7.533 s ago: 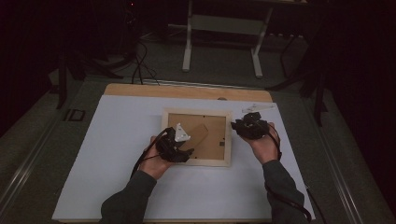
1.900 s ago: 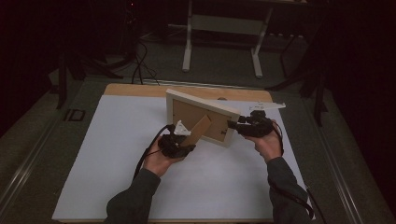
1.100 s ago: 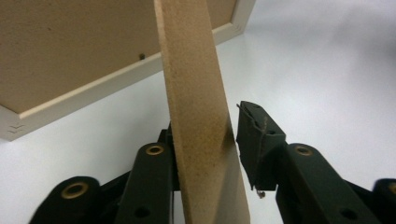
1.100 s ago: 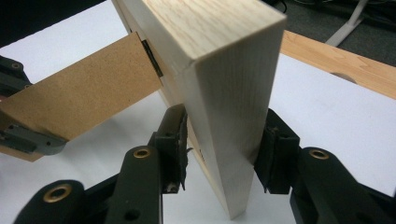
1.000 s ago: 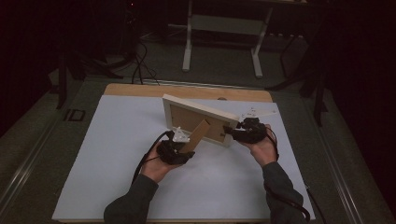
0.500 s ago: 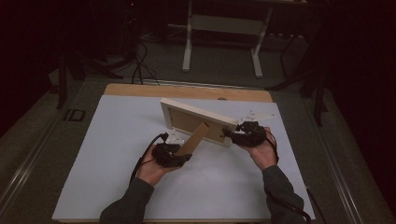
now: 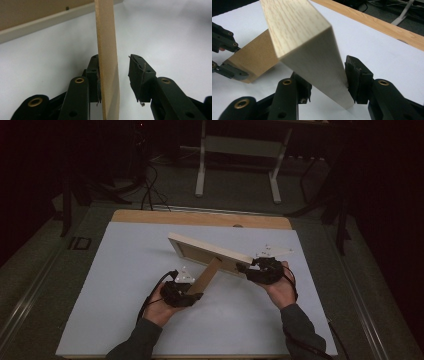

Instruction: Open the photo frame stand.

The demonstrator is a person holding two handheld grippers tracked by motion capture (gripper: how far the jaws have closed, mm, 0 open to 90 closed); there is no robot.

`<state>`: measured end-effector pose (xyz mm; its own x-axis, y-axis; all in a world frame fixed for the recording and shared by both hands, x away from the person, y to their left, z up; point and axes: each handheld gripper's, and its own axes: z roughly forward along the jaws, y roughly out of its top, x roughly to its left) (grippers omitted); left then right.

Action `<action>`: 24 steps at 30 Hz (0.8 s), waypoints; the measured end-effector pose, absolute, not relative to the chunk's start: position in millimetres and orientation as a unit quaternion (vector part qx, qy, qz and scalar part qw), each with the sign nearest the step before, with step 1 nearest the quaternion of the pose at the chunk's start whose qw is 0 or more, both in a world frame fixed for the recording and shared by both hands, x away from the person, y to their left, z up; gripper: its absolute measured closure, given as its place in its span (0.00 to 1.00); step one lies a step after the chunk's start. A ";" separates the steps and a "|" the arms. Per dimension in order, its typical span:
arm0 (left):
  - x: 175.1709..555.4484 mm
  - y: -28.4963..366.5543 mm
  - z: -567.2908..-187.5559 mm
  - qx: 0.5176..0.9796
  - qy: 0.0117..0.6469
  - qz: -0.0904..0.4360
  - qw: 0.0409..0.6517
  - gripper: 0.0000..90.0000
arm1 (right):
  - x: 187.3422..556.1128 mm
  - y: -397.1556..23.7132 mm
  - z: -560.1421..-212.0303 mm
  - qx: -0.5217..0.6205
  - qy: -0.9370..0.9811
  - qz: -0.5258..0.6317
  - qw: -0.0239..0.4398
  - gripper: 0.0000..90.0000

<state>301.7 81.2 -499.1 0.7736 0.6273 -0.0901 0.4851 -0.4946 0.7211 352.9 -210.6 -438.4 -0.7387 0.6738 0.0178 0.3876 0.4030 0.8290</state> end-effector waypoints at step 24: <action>291.7 95.0 -504.8 0.863 0.326 0.083 0.378 0.68 | 341.5 -206.3 -441.7 0.320 0.822 0.435 0.181 0.63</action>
